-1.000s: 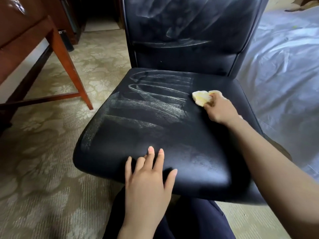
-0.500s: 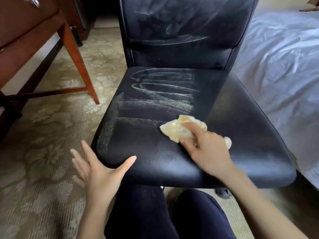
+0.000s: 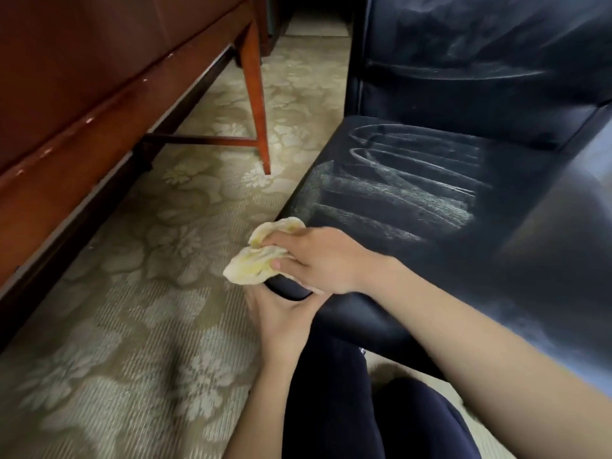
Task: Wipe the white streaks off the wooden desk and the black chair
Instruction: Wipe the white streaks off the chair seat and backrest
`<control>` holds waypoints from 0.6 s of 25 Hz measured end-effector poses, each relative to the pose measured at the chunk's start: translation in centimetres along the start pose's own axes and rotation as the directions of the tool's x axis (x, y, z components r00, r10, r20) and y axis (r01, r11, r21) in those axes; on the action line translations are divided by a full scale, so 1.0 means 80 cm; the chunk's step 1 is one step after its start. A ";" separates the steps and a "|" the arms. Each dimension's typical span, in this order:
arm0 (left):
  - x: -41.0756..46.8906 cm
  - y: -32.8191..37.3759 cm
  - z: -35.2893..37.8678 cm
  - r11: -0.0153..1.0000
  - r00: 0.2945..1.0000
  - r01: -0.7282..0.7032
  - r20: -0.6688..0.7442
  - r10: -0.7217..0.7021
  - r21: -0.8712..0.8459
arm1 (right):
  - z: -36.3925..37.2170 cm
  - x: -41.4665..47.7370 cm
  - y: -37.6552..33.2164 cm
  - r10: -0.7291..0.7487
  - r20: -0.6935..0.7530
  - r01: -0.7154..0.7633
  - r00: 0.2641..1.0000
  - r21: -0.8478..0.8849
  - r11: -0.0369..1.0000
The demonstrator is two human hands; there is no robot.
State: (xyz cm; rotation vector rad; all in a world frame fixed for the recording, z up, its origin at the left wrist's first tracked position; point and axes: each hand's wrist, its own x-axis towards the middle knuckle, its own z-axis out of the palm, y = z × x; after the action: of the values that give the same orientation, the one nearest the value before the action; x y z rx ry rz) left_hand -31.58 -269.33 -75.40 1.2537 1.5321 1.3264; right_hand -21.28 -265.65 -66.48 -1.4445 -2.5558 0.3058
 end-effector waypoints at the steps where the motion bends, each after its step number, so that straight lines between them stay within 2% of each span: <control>1: 0.001 -0.001 0.000 1.000 1.000 -0.004 0.000 0.004 0.014 | 0.003 0.015 -0.004 -0.029 0.012 0.029 1.000 -0.035 0.999; 4: 0.003 -0.003 -0.003 0.999 1.000 0.017 -0.018 -0.016 0.051 | 0.012 0.036 -0.008 -0.062 0.029 0.064 0.998 -0.084 0.994; 7: 0.008 -0.006 -0.004 0.999 1.000 -0.009 -0.007 0.009 0.047 | 0.007 0.012 -0.006 -0.044 -0.033 0.044 0.999 0.005 0.999; 10: 0.010 -0.003 -0.004 0.996 1.000 0.018 0.020 -0.020 0.087 | 0.001 -0.035 0.004 0.051 -0.092 -0.043 0.994 0.088 0.995; 15: 0.006 -0.006 -0.005 0.987 0.998 0.032 0.046 -0.040 0.156 | -0.011 -0.109 0.028 0.070 -0.141 -0.068 0.988 0.022 0.997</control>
State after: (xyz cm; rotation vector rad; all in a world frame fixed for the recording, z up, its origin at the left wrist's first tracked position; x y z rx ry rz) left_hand -32.19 -269.00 -75.74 1.3374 1.6412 1.1634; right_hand -14.80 -271.95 -66.77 -1.4943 -2.3899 0.2255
